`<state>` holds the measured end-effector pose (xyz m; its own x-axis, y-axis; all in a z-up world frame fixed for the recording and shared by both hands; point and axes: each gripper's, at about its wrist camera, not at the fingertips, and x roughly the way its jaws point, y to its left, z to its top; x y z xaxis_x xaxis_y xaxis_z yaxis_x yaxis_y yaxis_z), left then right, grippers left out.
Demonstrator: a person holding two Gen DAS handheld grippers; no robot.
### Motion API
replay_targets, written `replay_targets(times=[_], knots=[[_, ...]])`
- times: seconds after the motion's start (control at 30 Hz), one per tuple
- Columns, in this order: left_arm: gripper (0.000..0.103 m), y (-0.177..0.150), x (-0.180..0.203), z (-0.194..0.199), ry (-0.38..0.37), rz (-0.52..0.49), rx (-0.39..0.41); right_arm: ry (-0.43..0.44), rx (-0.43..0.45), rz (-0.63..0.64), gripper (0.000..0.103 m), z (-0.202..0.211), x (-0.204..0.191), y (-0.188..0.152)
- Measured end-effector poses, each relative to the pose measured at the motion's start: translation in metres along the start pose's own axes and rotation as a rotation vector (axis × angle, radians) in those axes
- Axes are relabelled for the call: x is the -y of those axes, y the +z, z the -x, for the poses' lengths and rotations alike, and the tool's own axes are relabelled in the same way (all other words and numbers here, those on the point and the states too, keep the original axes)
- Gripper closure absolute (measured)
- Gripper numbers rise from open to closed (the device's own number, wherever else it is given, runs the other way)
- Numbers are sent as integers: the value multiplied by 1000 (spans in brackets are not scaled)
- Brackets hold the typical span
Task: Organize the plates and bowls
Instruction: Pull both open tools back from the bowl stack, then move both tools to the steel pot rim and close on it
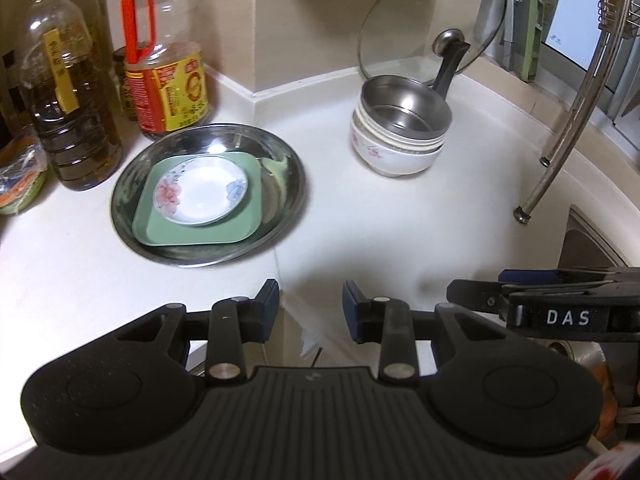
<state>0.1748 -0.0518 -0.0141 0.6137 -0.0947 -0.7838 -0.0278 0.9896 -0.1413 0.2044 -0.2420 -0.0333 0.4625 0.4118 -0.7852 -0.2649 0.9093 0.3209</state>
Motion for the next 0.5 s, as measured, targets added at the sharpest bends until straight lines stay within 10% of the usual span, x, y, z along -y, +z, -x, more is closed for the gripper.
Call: replay_targets(times=[0.5], knots=[[72,84,21,-60,-121,-59,12,-136,124,-44,33,3,35,69]])
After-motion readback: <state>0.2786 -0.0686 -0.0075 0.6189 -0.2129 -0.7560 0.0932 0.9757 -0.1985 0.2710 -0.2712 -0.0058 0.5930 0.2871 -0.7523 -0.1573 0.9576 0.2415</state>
